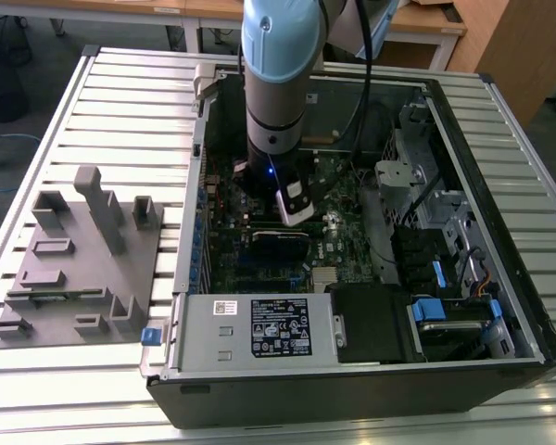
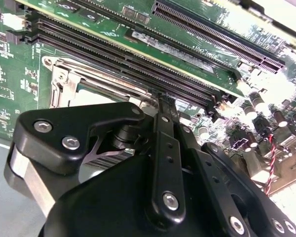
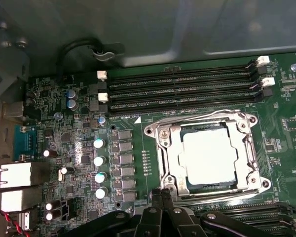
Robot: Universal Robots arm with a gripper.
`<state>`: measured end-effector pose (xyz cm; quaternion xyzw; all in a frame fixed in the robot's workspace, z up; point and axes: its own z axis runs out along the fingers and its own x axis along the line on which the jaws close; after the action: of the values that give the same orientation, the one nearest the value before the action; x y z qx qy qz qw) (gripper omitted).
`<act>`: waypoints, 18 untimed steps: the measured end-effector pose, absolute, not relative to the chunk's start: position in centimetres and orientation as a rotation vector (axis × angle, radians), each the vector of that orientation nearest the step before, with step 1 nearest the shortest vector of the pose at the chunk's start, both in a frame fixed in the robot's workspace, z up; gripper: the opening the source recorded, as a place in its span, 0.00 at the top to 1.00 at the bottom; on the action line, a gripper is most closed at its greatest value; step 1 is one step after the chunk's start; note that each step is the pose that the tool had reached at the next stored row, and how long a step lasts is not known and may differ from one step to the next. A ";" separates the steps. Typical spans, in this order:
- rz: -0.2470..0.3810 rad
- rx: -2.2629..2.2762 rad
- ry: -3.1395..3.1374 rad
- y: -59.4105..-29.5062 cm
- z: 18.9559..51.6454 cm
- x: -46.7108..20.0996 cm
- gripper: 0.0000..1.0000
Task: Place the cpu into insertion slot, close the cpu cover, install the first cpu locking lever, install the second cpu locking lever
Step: 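Install the second cpu locking lever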
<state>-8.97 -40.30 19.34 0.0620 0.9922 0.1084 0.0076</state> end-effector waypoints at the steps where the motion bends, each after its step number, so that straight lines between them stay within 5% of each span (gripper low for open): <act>1: 0.339 0.194 3.102 -40.3 19.3 -9.0 0.90; 18: 0.340 0.194 3.101 -40.4 19.3 -9.0 0.90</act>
<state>-9.03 -40.42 19.28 0.0620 0.9921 0.1086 0.0078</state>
